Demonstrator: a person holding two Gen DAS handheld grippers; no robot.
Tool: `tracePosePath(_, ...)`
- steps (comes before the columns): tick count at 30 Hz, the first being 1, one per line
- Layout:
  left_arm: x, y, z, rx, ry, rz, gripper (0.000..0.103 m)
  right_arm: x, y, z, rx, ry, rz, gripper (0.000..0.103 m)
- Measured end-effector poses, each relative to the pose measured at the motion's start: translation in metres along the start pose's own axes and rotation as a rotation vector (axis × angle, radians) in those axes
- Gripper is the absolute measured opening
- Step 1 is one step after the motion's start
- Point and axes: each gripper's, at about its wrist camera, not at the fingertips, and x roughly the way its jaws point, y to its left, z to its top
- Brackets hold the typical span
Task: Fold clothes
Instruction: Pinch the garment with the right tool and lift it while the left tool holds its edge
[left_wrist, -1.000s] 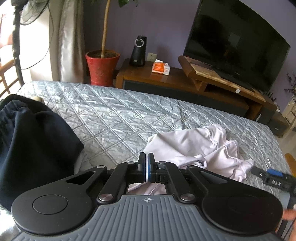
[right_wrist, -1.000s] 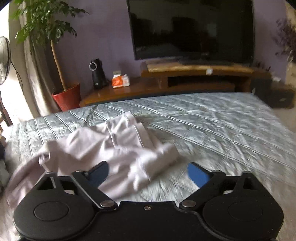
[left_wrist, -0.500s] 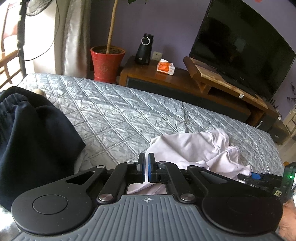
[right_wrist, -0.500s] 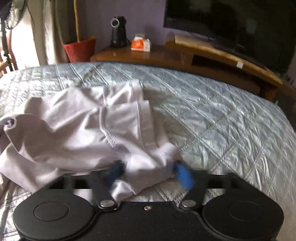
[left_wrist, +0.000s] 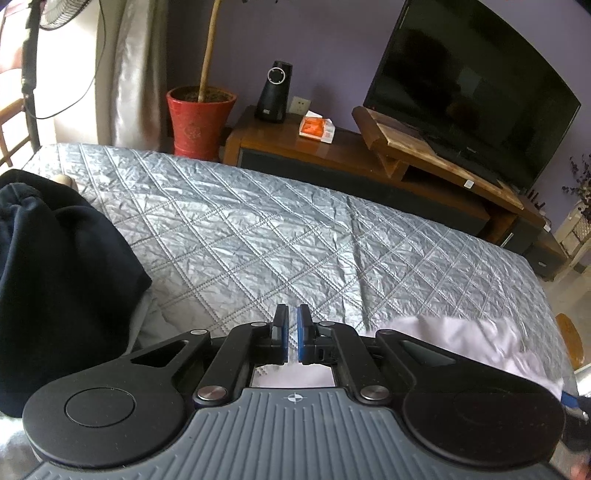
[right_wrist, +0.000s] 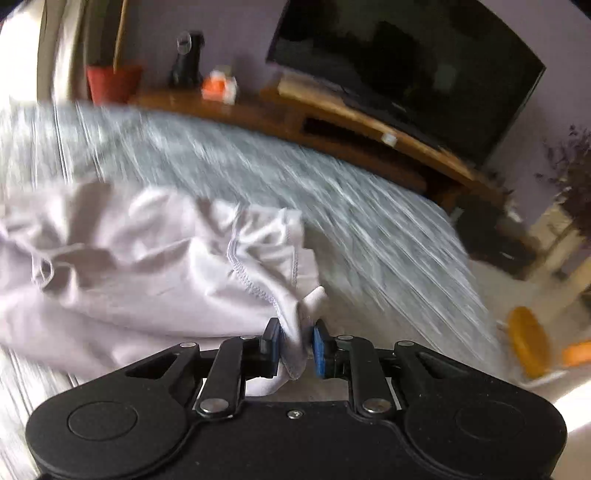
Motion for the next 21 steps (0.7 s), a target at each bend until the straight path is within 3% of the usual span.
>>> tracePosePath(1, 0.0, 0.001, 0.0, -0.004, 0.0, 0.0, 0.007, -0.004, -0.003, -0.01, -0.003, 0.011, -0.04, 0.035)
tracePosePath(2, 0.0, 0.001, 0.0, -0.006, 0.001, 0.003, 0.007, -0.01, -0.003, -0.016, -0.018, 0.006, -0.068, 0.044)
tracePosePath(4, 0.001, 0.002, 0.0, -0.011, 0.005, 0.011, 0.007, -0.024, -0.001, -0.027, -0.049, -0.023, -0.113, 0.042)
tracePosePath(5, 0.002, 0.002, 0.0, -0.014, 0.007, 0.014, 0.007, -0.038, 0.006, -0.028, -0.067, -0.09, -0.096, 0.042)
tracePosePath(7, 0.002, 0.003, 0.001, -0.022, 0.007, 0.019, 0.007, -0.058, 0.024, -0.02, -0.097, -0.184, -0.015, 0.042)
tracePosePath(9, 0.002, 0.004, 0.002, -0.029, 0.007, 0.025, 0.008, -0.068, 0.046, -0.005, -0.116, -0.232, 0.135, 0.043)
tracePosePath(14, 0.0, 0.007, 0.004, -0.036, 0.003, 0.03, 0.009, -0.066, 0.135, 0.031, -0.337, -0.256, 0.369, 0.045)
tracePosePath(17, 0.001, 0.008, 0.005, -0.04, 0.004, 0.027, 0.01, -0.058, 0.185, 0.037, -0.508, -0.289, 0.37, 0.045)
tracePosePath(21, 0.001, 0.009, 0.007, -0.044, 0.003, 0.02, 0.011, -0.027, 0.217, 0.039, -0.61, -0.189, 0.401, 0.042)
